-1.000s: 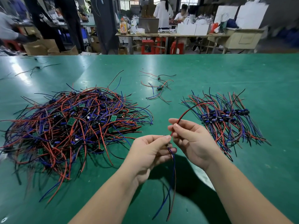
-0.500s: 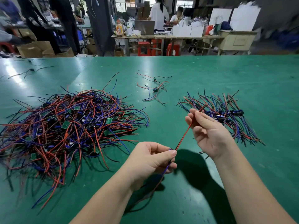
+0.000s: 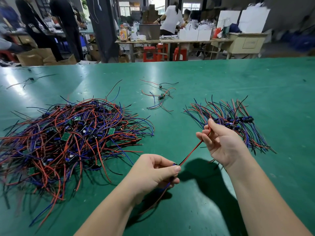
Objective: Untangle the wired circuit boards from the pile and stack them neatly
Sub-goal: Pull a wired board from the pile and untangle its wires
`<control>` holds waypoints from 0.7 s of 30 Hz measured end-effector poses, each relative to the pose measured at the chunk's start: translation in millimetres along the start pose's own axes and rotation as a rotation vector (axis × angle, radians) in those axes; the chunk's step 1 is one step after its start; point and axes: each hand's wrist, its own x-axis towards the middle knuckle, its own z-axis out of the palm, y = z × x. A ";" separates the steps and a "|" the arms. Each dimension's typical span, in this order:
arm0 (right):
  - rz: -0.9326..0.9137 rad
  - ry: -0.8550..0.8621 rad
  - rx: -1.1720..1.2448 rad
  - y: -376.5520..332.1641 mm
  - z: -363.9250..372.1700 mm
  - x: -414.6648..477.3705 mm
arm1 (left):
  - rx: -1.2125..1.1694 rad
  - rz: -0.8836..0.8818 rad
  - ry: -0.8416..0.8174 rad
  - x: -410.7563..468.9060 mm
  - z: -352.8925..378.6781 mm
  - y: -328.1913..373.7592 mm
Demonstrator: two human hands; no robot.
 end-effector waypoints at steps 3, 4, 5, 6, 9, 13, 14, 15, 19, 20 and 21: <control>0.046 -0.003 -0.024 -0.3 -0.1 0.0 | 0.017 -0.014 -0.016 -0.3 0.5 -0.8; 0.054 -0.010 -0.010 -1.0 0.0 -0.4 | 0.018 -0.018 -0.023 -0.5 0.4 -0.4; 0.059 -0.025 0.009 -2.3 -0.1 -1.1 | 0.019 -0.022 -0.031 -0.7 -0.2 0.4; 0.064 -0.047 0.030 -4.0 -0.2 -1.8 | 0.021 -0.025 -0.042 -1.1 -1.0 1.4; 0.081 -0.090 0.088 -9.0 -0.7 -4.1 | 0.009 -0.027 -0.082 -3.0 -6.0 6.2; 0.088 -0.079 0.101 -7.9 -1.1 -5.3 | 0.052 -0.027 -0.106 -3.8 -13.2 10.4; 0.088 -0.089 0.114 -6.5 -1.6 -4.6 | 0.065 -0.028 -0.108 -3.7 -13.7 10.4; 0.087 -0.107 0.131 -5.0 -1.5 -4.0 | 0.069 -0.027 -0.110 -3.6 -13.8 10.2; -0.025 -0.167 0.180 3.0 -0.5 1.8 | 0.033 -0.002 -0.060 -2.1 -13.4 7.5; -0.069 -0.139 0.166 4.8 -0.7 4.0 | 0.022 0.010 -0.032 -1.3 -12.8 7.3; -0.109 -0.084 0.123 6.4 -1.4 6.1 | -0.002 0.025 0.004 -0.4 -12.1 7.5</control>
